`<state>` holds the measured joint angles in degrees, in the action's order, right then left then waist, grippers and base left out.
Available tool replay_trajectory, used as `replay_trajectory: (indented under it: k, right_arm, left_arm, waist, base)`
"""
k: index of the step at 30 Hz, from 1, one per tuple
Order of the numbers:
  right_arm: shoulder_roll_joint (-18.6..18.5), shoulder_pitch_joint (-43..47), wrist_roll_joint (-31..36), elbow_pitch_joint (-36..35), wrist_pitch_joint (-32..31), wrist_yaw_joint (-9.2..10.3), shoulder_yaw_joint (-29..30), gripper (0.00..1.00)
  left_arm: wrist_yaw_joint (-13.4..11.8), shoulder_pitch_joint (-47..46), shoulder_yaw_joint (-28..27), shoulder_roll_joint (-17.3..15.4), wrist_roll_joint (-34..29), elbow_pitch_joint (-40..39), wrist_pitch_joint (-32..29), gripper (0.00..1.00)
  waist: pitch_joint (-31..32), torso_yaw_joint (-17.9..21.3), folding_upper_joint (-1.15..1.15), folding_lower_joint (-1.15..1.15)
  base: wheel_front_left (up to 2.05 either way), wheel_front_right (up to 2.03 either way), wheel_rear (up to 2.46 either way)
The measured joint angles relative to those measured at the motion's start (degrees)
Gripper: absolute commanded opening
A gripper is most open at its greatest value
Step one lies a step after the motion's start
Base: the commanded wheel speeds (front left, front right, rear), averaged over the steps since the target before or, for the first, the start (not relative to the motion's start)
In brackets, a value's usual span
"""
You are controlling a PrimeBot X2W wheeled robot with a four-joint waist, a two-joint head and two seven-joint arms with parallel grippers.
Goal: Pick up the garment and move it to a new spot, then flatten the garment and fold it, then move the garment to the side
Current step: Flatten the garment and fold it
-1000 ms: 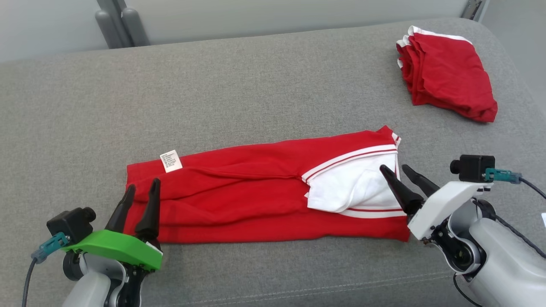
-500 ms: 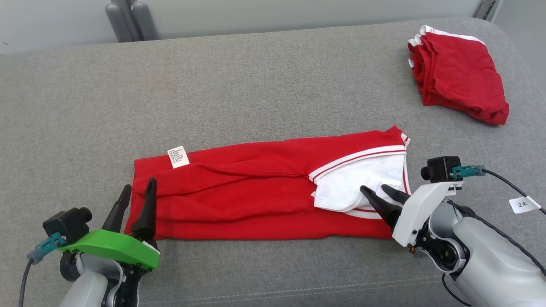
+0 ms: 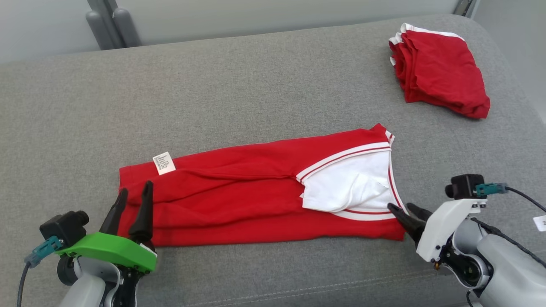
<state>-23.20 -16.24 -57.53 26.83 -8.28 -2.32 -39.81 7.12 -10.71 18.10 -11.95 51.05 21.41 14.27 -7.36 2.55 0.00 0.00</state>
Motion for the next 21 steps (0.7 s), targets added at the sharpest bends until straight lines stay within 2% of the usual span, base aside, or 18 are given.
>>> replay_trajectory:
  k: [2, 9, 16, 21]
  right_arm:
    - [-0.79, 0.54, -0.02, -0.52, 1.94, 0.49, 1.23, 1.00]
    - [-0.22, 1.49, -1.71, -2.41, 8.49, 0.89, 5.68, 1.00]
    - [3.57, 5.49, -7.15, -2.32, 12.70, -0.19, 9.39, 1.00]
    - [5.73, 7.66, -10.43, -1.51, 14.49, -0.19, 11.46, 1.00]
  left_arm:
    - [0.00, 0.02, 0.33, 0.05, -0.02, -0.01, 0.00, 1.00]
    - [0.00, 0.04, 0.37, 0.04, -1.19, -0.07, 0.00, 1.00]
    - [0.00, 0.07, 0.34, 0.05, -1.42, -0.26, 0.00, 1.00]
    - [0.00, 0.07, 0.34, 0.07, -1.72, -0.36, 0.00, 1.00]
  waist:
    - [0.03, 0.24, 0.00, 0.00]
    - [0.00, 0.57, 0.00, 0.00]
    - [0.02, 0.37, 0.00, 0.00]
    - [0.22, 0.04, 0.00, 0.00]
  base:
    - [0.00, 0.00, 0.00]
    - [0.00, 0.00, 0.00]
    - [0.00, 0.00, 0.00]
    - [0.00, 0.00, 0.00]
